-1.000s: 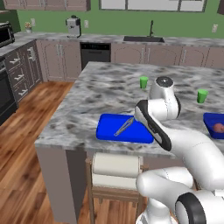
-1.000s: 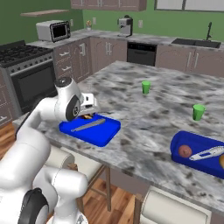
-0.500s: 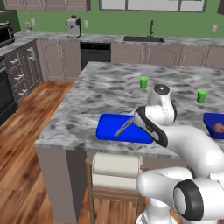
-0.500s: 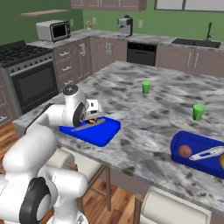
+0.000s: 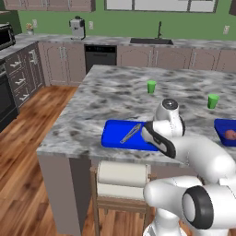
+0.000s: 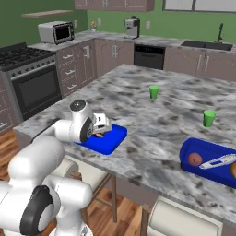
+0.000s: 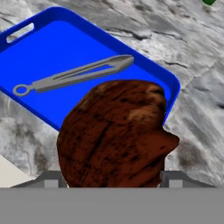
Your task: Gather the potato and onion from the fridge and place them on a tray on the dining counter. Then gather the steak and chicken drumstick from the fridge and place them on the other tray.
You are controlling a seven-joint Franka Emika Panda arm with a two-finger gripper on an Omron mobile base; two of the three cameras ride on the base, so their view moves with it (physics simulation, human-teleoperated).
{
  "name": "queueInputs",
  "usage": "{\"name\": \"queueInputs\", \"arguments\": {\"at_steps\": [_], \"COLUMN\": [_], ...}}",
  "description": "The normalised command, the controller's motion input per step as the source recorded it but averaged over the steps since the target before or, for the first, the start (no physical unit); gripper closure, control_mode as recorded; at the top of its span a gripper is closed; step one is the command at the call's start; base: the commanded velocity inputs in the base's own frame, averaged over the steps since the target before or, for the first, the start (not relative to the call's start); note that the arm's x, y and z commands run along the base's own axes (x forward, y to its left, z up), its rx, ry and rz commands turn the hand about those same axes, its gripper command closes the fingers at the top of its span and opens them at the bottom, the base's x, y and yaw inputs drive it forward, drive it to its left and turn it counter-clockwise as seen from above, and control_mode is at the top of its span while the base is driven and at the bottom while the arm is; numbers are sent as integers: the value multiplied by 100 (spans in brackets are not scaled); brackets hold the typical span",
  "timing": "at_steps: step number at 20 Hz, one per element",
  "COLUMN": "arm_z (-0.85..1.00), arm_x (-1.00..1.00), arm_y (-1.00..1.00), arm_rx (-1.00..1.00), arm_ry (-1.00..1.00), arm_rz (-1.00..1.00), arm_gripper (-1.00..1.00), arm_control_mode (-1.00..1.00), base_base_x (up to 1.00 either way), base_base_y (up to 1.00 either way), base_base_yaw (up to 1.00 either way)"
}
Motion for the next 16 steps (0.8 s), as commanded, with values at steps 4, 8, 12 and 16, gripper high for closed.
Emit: {"name": "queueInputs", "arguments": {"at_steps": [4,8,12,16], "arm_z": [-23,-20,-9,-10], "arm_x": [32,41,32,19], "arm_y": [0,-5,-13,-14], "arm_rx": [1,3,0,0], "arm_ry": [-4,0,0,5], "arm_rz": [0,0,0,0], "arm_gripper": [100,100,100,100], "arm_control_mode": [-100,-100,-100,-100], "base_base_x": [0,0,0,0], "base_base_y": [0,0,0,0], "base_base_yaw": [0,0,0,0]}}
